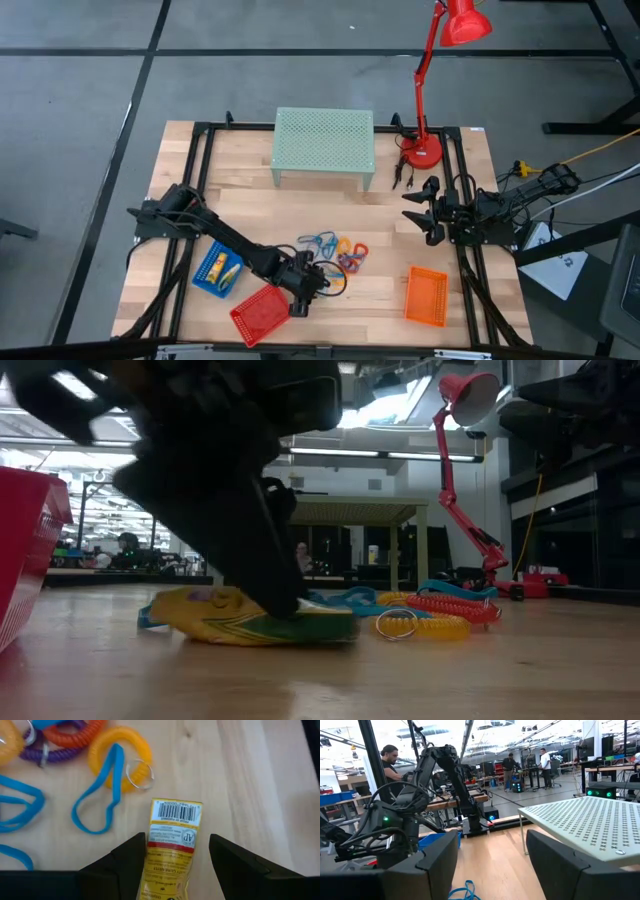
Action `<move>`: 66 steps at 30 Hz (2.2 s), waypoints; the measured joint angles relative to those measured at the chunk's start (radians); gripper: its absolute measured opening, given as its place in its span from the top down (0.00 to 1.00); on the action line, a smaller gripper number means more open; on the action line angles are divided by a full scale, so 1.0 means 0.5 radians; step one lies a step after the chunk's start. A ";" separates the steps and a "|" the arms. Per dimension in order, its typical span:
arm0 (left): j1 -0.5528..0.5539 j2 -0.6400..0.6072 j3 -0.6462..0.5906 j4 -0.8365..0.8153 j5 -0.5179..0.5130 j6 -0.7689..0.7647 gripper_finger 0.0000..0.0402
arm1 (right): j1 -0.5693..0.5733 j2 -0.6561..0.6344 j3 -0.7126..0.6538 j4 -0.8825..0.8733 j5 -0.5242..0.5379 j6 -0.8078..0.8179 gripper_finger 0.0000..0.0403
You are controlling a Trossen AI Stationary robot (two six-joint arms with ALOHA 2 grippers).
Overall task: Pick & Place Office Desk Supplies
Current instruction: Put the yellow crayon pack into the blue bin
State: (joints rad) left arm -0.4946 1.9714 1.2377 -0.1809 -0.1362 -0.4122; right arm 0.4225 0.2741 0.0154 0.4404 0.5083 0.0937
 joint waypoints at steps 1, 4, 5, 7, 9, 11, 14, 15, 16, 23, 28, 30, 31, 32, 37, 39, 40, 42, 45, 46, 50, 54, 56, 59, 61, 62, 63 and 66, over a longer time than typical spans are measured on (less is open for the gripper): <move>-0.005 0.011 0.000 -0.011 -0.003 -0.021 0.47 | 0.000 0.000 0.000 0.000 0.000 0.000 0.41; -0.007 0.023 -0.002 -0.034 -0.012 -0.037 0.50 | -0.001 -0.001 0.000 0.000 0.000 0.002 0.41; -0.006 0.028 -0.002 -0.033 -0.013 -0.036 0.51 | 0.000 -0.001 0.000 0.000 0.000 0.002 0.41; -0.006 0.036 0.001 -0.034 -0.019 -0.008 0.55 | -0.001 -0.001 0.000 0.000 0.000 0.003 0.41; -0.006 0.037 0.001 -0.048 -0.029 0.024 0.59 | -0.001 -0.001 0.000 0.000 0.000 0.005 0.41; -0.007 0.043 0.001 -0.051 -0.039 0.046 0.65 | 0.000 -0.001 0.000 0.000 0.000 0.005 0.41; -0.006 0.016 -0.001 -0.049 -0.027 0.096 0.73 | 0.000 -0.001 0.000 0.000 0.000 0.005 0.41; -0.006 -0.004 -0.002 -0.046 -0.026 0.104 0.75 | 0.000 -0.001 0.000 0.000 0.000 0.005 0.41; -0.006 -0.035 -0.003 -0.046 -0.026 0.114 0.77 | -0.001 -0.001 0.000 -0.001 0.000 0.006 0.41; -0.104 -0.440 -0.002 -0.112 -0.170 0.191 0.80 | -0.001 -0.001 0.000 -0.001 0.000 0.006 0.42; -0.303 -0.825 -0.001 -0.465 -0.614 -0.005 0.79 | -0.001 -0.001 0.000 -0.031 0.000 0.006 0.42; -0.424 -0.944 0.000 -0.676 -0.844 -0.223 0.79 | -0.001 -0.001 0.000 -0.031 0.000 0.006 0.42; -0.495 -0.988 0.000 -0.793 -0.960 -0.375 0.79 | -0.001 -0.001 0.000 -0.031 -0.001 0.006 0.42; -0.567 -1.026 0.000 -0.919 -1.055 -0.538 0.79 | -0.001 -0.001 0.000 -0.031 0.000 0.006 0.42; -0.923 -1.052 -0.002 -1.587 -1.307 -1.575 0.79 | 0.000 -0.001 0.000 -0.031 -0.001 0.006 0.42; -1.033 -1.010 -0.014 -1.831 -1.308 -2.004 0.79 | -0.001 -0.001 0.000 -0.031 0.000 0.006 0.42; -1.084 -0.985 -0.030 -1.943 -1.305 -2.212 0.79 | 0.000 -0.001 0.000 -0.031 0.000 0.006 0.42; -1.168 -0.940 -0.067 -2.130 -1.249 -2.587 0.79 | -0.001 -0.001 0.000 -0.031 0.000 0.006 0.42; -1.251 -0.879 -0.119 -2.317 -1.046 -3.015 0.79 | 0.000 -0.001 0.000 -0.030 -0.001 0.006 0.42; -1.272 -0.854 -0.138 -2.340 -0.964 -3.113 0.79 | -0.001 -0.001 0.000 -0.031 0.000 0.006 0.42; -1.317 -0.780 -0.226 -2.334 -0.771 -3.261 0.79 | -0.001 -0.001 0.000 -0.030 0.000 0.006 0.42; -1.308 -0.680 -0.308 -2.273 -0.727 -3.265 0.79 | 0.000 -0.001 0.000 -0.030 0.000 0.006 0.42; -1.293 -0.636 -0.330 -2.209 -0.737 -3.216 0.78 | -0.001 -0.001 0.000 -0.030 0.000 0.007 0.42; -1.264 -0.585 -0.340 -2.184 -0.727 -3.204 0.75 | -0.001 -0.001 0.000 -0.030 -0.001 0.035 0.42; -1.255 -0.569 -0.340 -2.162 -0.726 -3.191 0.71 | 0.000 -0.001 0.000 -0.030 0.000 0.051 0.42; -1.255 -0.569 -0.340 -2.150 -0.736 -3.182 0.68 | -0.001 -0.001 0.000 -0.030 0.000 0.052 0.42; -1.255 -0.569 -0.340 -2.145 -0.752 -3.174 0.65 | 0.000 -0.001 0.000 -0.030 0.000 0.052 0.42; -1.255 -0.578 -0.340 -2.150 -0.787 -3.180 0.57 | -0.001 -0.001 0.000 -0.030 -0.001 0.053 0.42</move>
State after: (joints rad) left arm -1.1221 1.6826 1.0679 -1.2558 -0.5296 -2.0024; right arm 0.4221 0.2737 0.0154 0.4255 0.5080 0.1200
